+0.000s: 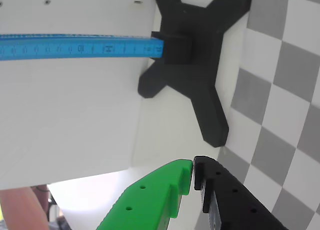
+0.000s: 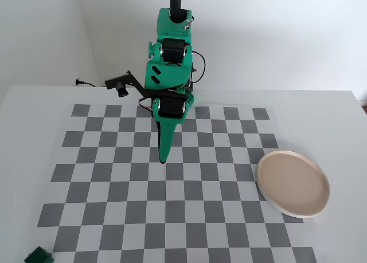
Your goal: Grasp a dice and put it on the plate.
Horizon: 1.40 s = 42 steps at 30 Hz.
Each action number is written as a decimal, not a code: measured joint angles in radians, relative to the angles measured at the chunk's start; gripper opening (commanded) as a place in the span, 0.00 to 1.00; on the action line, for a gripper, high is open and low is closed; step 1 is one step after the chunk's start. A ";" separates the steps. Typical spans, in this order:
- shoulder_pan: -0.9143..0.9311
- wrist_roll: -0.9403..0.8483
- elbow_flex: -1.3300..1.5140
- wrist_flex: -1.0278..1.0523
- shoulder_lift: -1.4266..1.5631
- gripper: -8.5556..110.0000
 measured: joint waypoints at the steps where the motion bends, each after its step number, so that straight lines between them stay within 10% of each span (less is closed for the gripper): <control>1: 0.000 -0.026 -0.012 -0.008 -0.017 0.04; 26: 0.084 -0.992 -0.023 -0.307 -0.204 0.15; 42: 0.249 -1.177 -0.219 -0.377 -0.505 0.18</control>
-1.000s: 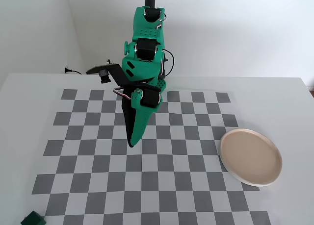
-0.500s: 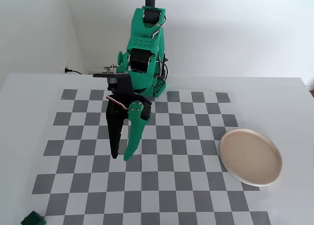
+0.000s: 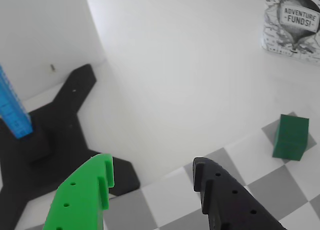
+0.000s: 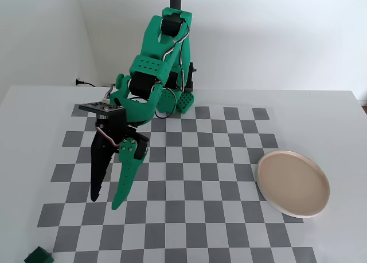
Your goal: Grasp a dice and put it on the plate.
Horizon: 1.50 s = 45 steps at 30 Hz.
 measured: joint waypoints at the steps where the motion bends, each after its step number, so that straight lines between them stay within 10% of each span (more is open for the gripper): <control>1: 0.012 -0.003 -0.017 0.000 -0.021 0.18; 45: 0.238 -0.058 -0.871 0.241 -0.845 0.24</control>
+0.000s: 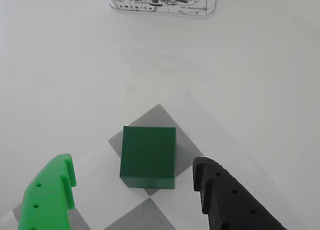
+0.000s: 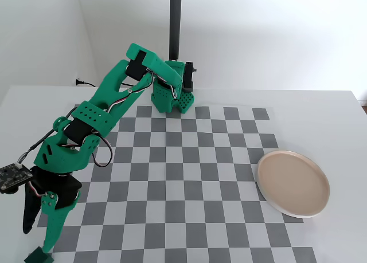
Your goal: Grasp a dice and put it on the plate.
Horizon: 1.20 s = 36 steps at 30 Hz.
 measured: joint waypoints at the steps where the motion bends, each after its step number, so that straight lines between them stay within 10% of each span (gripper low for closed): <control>1: 0.000 0.000 -0.026 0.011 -0.018 0.24; 36: -0.009 0.031 -0.560 0.233 -0.413 0.24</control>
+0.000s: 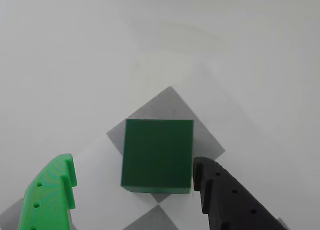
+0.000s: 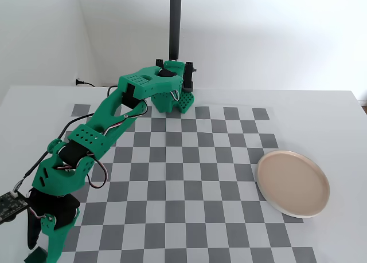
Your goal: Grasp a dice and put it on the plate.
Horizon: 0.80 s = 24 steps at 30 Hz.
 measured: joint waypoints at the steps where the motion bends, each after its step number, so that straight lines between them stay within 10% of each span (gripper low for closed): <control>1: 0.003 0.000 0.000 0.000 0.000 0.24; 24: 0.012 -0.040 -0.130 0.029 -0.117 0.25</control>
